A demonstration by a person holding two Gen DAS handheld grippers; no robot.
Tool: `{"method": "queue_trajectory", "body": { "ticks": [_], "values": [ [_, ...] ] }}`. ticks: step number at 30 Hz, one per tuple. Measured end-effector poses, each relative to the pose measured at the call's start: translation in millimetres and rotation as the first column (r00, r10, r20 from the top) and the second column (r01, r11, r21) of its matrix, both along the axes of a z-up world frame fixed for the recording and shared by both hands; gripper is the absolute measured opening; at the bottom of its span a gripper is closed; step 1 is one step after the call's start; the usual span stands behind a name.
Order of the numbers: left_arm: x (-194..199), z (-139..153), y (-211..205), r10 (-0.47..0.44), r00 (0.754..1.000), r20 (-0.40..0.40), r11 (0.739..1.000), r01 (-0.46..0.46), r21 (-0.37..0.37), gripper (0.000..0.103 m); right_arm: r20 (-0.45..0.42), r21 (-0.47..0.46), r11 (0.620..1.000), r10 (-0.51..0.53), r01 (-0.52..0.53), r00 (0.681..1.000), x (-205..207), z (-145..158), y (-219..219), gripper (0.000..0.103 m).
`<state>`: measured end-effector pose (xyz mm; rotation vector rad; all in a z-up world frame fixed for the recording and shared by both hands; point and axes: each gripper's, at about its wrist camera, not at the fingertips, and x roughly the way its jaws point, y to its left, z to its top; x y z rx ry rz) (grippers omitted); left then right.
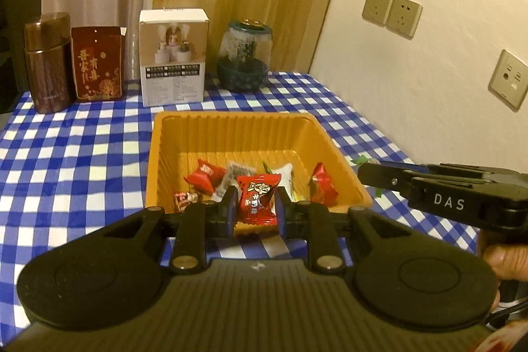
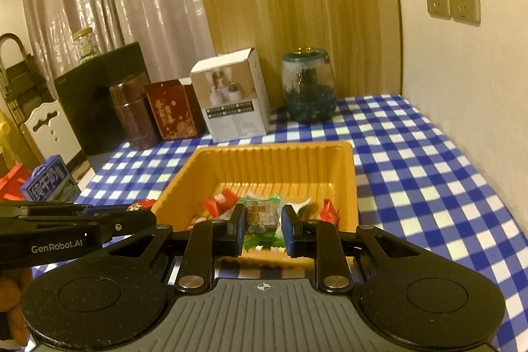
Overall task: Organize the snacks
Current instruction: 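Carry both candies over the orange tray and lower them inside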
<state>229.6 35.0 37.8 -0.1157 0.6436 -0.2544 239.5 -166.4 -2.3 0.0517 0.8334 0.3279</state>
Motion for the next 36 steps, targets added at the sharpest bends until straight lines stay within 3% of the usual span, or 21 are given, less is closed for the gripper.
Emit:
{"method": "queue_trajectory", "body": {
  "ticks": [11,36],
  "values": [
    [30.3,-8.0,3.6,0.036,0.999,-0.015,0.999,-0.036,-0.008,0.021,-0.031,-0.014,0.999,-0.038,0.037,0.999,32.1,-17.9,2.2,0.024],
    [87.4,-30.3,7.3,0.071,0.995,-0.064,0.996,-0.068,0.050,0.021,-0.055,-0.026,0.996,-0.088,0.087,0.995,81.6,-45.4,0.9,0.024]
  ]
}}
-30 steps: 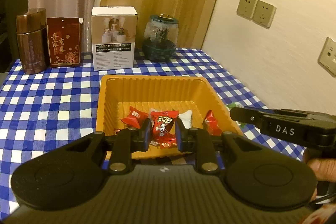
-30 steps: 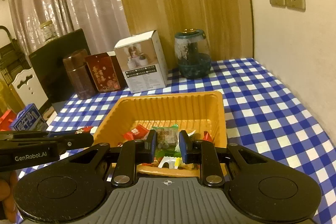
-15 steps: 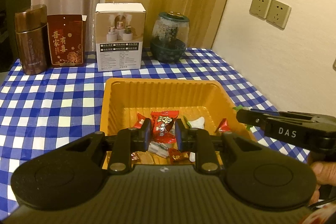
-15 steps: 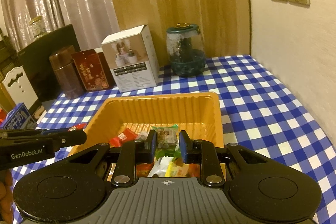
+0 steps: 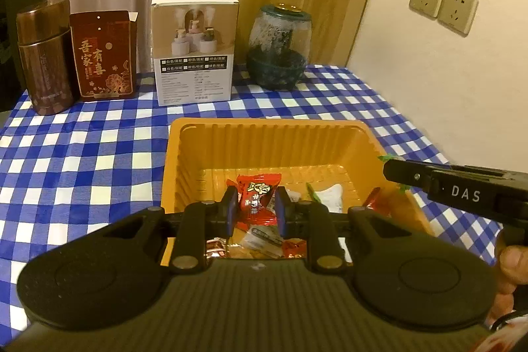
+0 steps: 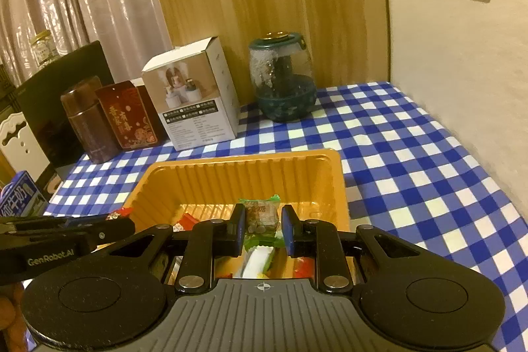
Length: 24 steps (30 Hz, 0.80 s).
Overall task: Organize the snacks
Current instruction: 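Carry both candies over the orange tray and lower them inside, then open both tools to release the candies into the tray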
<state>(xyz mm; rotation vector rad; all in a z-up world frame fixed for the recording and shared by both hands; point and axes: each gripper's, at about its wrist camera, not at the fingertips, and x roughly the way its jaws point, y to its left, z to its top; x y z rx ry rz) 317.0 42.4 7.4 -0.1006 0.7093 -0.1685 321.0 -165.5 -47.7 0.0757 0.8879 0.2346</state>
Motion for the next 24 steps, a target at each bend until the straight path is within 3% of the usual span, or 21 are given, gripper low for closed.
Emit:
{"method": "queue_trajectory", "body": {
  "ticks": [14,24],
  "values": [
    [14.1,-15.2,4.8,0.013,0.999,-0.053,1.000,-0.013,0.016,0.021,-0.059,0.004,1.000,0.012,-0.012,0.998,13.4,-24.0,12.3,0.024],
    [16.3,-18.0,3.4,0.007,0.998,-0.062,1.000,-0.006,0.017,0.021,-0.063,0.014,1.000,0.008,-0.007,0.998,13.0,-24.4,11.1,0.024]
  ]
}}
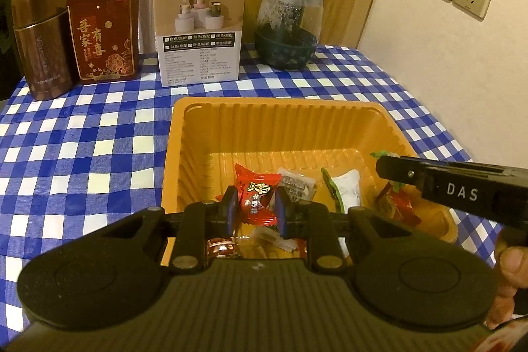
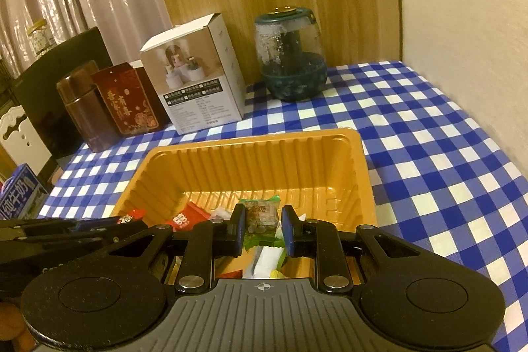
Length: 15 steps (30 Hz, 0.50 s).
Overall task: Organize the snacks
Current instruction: 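Open both tools to release the candies into the tray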
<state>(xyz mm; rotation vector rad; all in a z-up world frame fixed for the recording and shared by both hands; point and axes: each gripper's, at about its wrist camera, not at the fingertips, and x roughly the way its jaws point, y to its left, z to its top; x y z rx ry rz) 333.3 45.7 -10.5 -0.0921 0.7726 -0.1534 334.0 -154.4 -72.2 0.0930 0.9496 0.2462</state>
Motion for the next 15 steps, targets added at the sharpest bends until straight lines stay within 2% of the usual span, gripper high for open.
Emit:
{"method": "queue_trajectory", "body": {
  "ticks": [8,11,15],
  "values": [
    [0.3,-1.4,-1.2,-0.008,1.000,0.000,1.000,0.008,-0.015,0.023,0.001,0.004,1.000,-0.003,0.003,1.000,0.3,0.5,-0.5,0.024],
    [-0.4,-2.1,-3.0,-0.007,1.000,0.008,1.000,0.007,0.005,0.048,0.003,0.008,1.000,-0.006,0.006,1.000,0.2,1.6,-1.5,0.024],
    [-1.0,-1.7,-2.7,-0.013,1.000,0.012,1.000,0.013,0.016,0.048,0.007,0.012,1.000,-0.010,0.010,1.000,-0.1,3.5,-1.9,0.024]
  ]
}}
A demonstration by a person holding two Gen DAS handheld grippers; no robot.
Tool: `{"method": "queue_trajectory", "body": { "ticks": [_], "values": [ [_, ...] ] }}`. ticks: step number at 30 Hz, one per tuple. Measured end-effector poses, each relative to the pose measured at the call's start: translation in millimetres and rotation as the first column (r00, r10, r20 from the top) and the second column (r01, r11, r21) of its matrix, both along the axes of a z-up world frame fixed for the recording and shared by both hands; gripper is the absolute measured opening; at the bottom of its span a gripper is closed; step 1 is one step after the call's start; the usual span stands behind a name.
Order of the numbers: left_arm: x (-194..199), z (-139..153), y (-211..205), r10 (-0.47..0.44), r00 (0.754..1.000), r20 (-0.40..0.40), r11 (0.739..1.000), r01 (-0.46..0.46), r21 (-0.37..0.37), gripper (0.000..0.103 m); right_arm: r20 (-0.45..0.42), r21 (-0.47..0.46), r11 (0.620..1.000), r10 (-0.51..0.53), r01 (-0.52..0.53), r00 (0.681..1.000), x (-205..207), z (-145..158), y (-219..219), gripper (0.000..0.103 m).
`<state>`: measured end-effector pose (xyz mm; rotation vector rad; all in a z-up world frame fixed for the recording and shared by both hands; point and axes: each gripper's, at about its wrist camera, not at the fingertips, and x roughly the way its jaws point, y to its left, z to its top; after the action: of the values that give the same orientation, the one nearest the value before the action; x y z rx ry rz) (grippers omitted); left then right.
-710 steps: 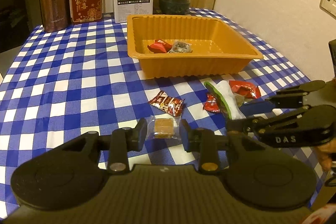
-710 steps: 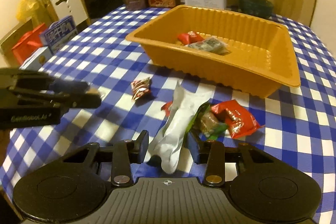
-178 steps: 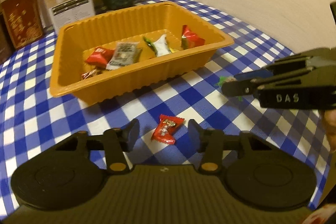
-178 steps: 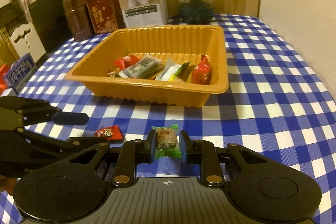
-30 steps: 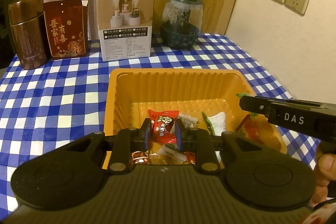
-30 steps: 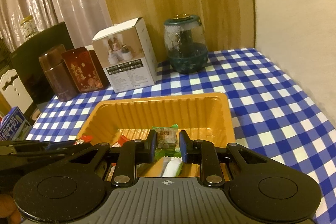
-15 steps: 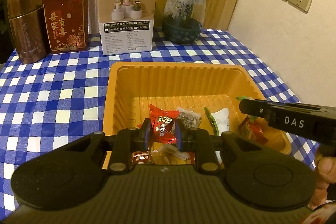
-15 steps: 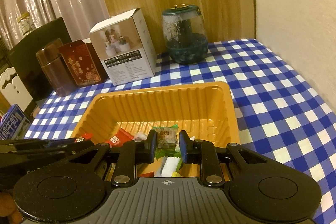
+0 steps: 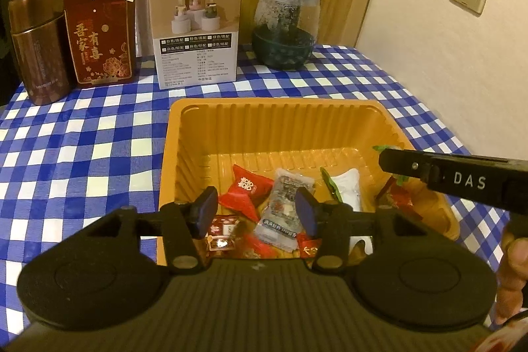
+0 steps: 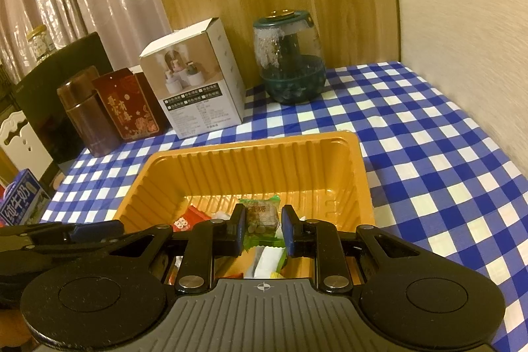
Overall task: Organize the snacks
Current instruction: 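Open both tools to release the candies into the tray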
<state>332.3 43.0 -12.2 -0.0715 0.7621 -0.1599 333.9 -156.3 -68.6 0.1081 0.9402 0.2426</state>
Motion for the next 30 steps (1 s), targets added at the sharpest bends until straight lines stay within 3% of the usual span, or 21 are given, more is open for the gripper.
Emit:
{"method": "queue_trajectory", "body": {
  "ticks": [30],
  "values": [
    [-1.5,-0.7,0.9,-0.011,1.000,-0.009,1.000,0.011,0.019,0.048,-0.002,0.036,0.999,-0.002,0.002,1.000,1.1,1.2,1.0,0.024]
  ]
}}
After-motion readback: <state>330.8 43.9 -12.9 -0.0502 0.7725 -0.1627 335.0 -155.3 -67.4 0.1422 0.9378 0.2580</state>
